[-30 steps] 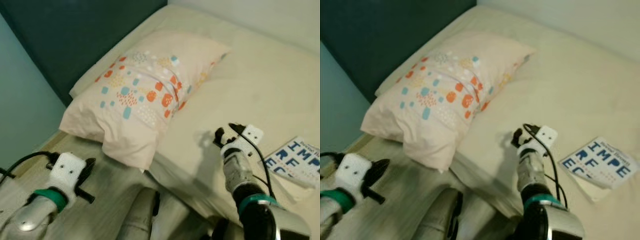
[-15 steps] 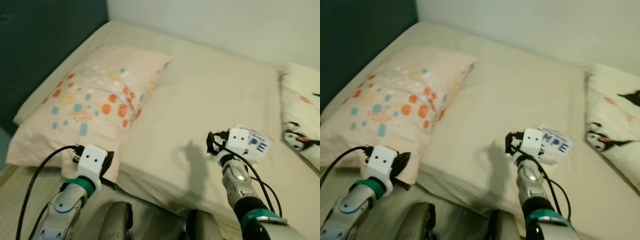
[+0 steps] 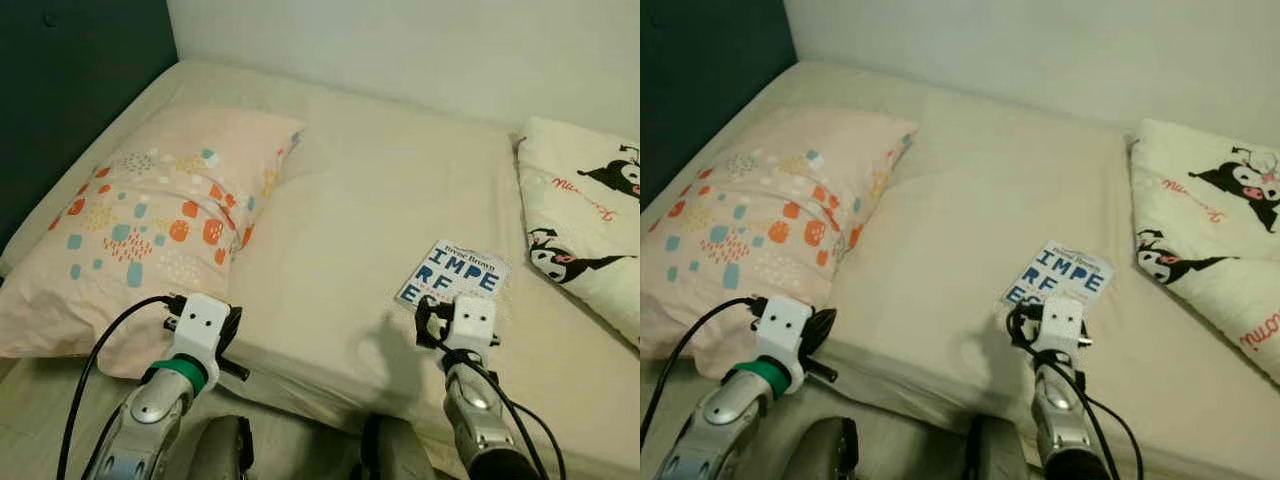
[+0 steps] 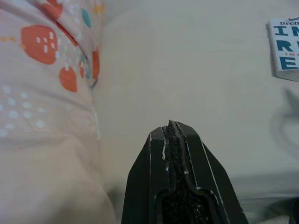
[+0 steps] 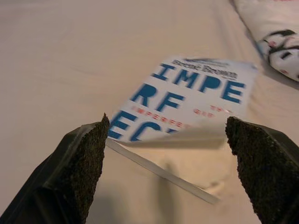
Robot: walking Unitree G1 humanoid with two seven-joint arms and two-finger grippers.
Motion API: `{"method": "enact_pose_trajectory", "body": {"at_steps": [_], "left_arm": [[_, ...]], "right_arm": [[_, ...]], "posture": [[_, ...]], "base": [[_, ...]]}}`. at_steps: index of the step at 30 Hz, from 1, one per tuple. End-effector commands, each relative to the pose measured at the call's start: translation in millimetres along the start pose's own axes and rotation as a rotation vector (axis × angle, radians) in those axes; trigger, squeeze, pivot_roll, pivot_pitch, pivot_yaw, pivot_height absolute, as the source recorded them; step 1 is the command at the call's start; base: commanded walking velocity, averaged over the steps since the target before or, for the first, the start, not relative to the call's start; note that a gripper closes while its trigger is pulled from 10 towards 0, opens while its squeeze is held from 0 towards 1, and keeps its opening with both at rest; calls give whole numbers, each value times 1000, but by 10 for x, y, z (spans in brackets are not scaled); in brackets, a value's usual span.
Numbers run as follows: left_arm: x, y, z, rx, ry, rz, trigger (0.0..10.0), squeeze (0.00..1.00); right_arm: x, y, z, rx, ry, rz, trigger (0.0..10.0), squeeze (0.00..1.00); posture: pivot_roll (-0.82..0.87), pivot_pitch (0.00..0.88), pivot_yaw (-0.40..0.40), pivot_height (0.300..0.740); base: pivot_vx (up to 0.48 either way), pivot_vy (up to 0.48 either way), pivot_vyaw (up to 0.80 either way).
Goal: Clean up the room
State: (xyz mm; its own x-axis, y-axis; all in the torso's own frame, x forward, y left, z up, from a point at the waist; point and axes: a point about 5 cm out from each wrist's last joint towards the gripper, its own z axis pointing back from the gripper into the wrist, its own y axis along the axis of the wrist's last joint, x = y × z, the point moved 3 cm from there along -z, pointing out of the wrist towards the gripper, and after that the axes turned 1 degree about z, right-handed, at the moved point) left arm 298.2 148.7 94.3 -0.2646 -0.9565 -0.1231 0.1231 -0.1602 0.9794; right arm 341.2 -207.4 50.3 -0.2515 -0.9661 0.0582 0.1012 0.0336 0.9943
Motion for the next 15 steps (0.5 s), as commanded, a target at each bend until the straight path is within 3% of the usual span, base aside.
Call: {"method": "enact_pose_trajectory", "body": {"at_steps": [1,3,4,5,6,8,9,10,15], "left_arm": [[38,-70,28,-24,-17,6,10000,0],[18,-63,52,-22,-15,-3,10000,0],[-8,-54,74,-21,-14,-16,10000,0],[-8,-54,74,-21,-14,-16,10000,0],[-25,-50,85,-19,-14,-25,10000,0],[-54,-36,105,-14,-12,-37,10000,0],[-97,-9,120,-8,-7,-47,10000,0],[-148,26,135,2,0,-53,10000,0],[-221,95,153,20,4,-65,10000,0]], "right_arm": [[65,-100,16,-51,-32,6,10000,0],[121,-125,-23,-86,-72,-14,10000,27],[162,-118,-65,-103,-99,-30,10000,263],[162,-118,-65,-103,-99,-30,10000,263],[187,-107,-88,-112,-116,-40,10000,467],[218,-93,-114,-122,-136,-46,10000,467],[243,-63,-150,-128,-147,-60,10000,529],[278,-37,-183,-138,-163,-74,10000,1000],[334,23,-245,-152,-191,-93,10000,1000]], "posture": [[107,76,18,615],[126,90,33,615],[139,97,41,615],[139,97,41,615],[139,97,41,615],[160,113,51,615],[170,119,57,615],[183,132,65,615],[196,148,76,615]], "base": [[0,0,0],[0,0,0],[0,0,0],[0,0,0],[0,0,0],[0,0,0],[0,0,0],[0,0,0],[0,0,0]]}}
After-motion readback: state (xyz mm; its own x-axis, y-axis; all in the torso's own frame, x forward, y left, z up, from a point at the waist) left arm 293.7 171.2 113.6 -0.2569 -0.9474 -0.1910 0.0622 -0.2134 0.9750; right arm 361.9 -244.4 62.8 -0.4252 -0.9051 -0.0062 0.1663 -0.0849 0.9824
